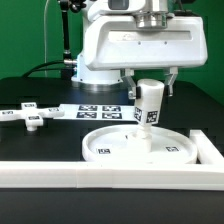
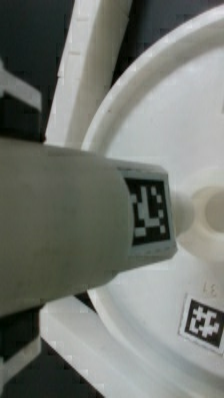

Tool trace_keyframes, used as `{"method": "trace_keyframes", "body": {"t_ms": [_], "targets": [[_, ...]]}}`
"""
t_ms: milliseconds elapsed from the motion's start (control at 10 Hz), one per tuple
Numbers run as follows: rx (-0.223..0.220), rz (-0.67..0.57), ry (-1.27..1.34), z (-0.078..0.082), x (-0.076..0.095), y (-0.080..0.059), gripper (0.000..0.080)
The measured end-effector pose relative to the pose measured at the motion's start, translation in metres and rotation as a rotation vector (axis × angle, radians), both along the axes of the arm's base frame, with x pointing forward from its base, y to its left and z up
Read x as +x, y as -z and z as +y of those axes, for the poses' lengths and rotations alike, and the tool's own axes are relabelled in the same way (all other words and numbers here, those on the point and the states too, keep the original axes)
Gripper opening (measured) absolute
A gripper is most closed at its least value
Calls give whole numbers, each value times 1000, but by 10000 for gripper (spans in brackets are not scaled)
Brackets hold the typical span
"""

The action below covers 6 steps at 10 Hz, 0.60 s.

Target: Assemble round table

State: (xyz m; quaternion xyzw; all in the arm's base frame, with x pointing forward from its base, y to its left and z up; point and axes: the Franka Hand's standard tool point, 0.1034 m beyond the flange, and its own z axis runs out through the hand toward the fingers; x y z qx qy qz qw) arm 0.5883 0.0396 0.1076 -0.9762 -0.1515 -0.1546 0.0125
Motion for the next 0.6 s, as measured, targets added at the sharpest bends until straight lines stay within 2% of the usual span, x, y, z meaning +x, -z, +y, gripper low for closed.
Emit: {"method": "trace_keyframes", "body": {"t_ms": [300,600], "targets": [[-11,-18,2,-10,-6,4,410],[-11,-22,1,-7,-9,7,410]]}}
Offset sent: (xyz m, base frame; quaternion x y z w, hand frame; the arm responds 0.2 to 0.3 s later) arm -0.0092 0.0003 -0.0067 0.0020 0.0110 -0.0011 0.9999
